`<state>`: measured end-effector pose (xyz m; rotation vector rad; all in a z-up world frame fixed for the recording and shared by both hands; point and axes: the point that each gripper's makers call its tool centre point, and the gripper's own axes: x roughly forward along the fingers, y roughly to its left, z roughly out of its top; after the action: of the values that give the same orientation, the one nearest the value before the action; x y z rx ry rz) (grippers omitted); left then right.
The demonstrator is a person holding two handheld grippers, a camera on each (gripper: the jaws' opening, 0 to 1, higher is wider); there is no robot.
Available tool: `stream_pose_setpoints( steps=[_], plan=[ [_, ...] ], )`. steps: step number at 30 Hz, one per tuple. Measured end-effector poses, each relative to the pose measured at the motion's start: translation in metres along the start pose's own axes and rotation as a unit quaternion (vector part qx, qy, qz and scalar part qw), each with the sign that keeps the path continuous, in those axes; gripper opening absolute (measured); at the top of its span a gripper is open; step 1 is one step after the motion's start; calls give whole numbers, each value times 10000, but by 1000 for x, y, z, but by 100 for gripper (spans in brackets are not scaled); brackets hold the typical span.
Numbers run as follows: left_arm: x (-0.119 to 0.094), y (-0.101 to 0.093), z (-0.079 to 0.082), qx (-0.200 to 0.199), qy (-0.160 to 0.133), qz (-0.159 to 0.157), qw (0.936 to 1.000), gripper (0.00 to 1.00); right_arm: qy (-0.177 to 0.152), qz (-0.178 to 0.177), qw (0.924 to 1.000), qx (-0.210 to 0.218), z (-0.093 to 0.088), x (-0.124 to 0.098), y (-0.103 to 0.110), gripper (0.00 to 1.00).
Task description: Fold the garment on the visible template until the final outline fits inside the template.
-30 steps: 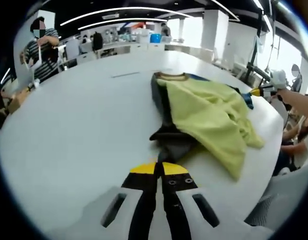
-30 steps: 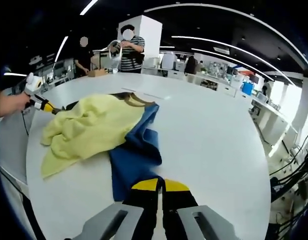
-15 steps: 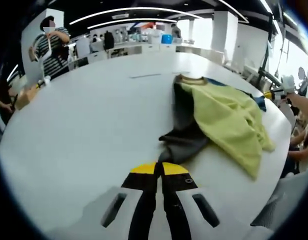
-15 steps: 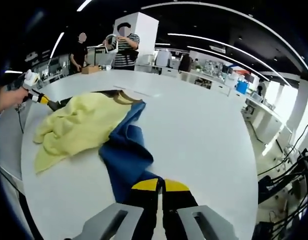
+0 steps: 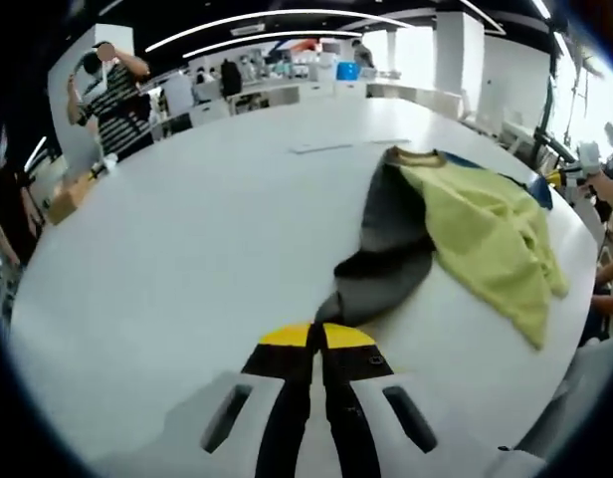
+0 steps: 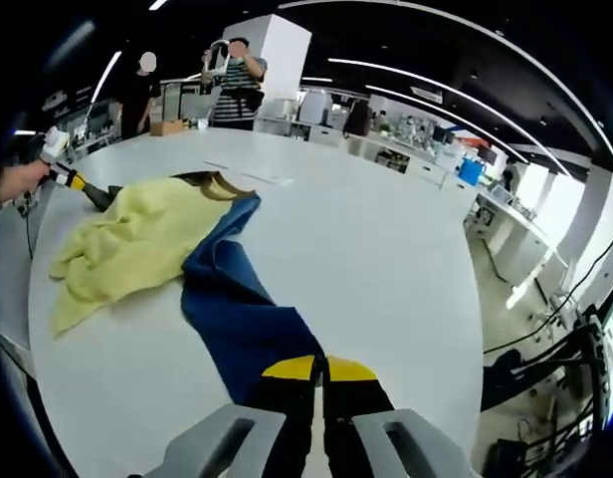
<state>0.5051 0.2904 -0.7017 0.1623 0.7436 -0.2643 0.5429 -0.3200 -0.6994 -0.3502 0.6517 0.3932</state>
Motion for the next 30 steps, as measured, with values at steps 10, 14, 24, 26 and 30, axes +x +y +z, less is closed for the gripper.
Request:
stream_pose_setpoints(
  steps=[10, 14, 24, 26, 30],
  plan=[
    [1, 21, 3, -104, -2, 112, 9999, 0, 133, -235, 9996, -51, 1, -5, -28, 0],
    [2, 30, 4, -115, 26, 180, 9998, 0, 204, -340, 9992, -37, -2, -6, -39, 0],
    [4, 55, -1, -218, 177, 408, 9988, 0, 441, -564, 9974, 4, -14, -5, -65, 0],
    [4, 58, 0, -254, 172, 436, 9986, 0, 481, -614, 9970, -21, -15, -5, -70, 0],
    [7, 66, 4, -279, 178, 511, 9981, 0, 529, -705, 9961, -30, -14, -4, -82, 0]
  ],
)
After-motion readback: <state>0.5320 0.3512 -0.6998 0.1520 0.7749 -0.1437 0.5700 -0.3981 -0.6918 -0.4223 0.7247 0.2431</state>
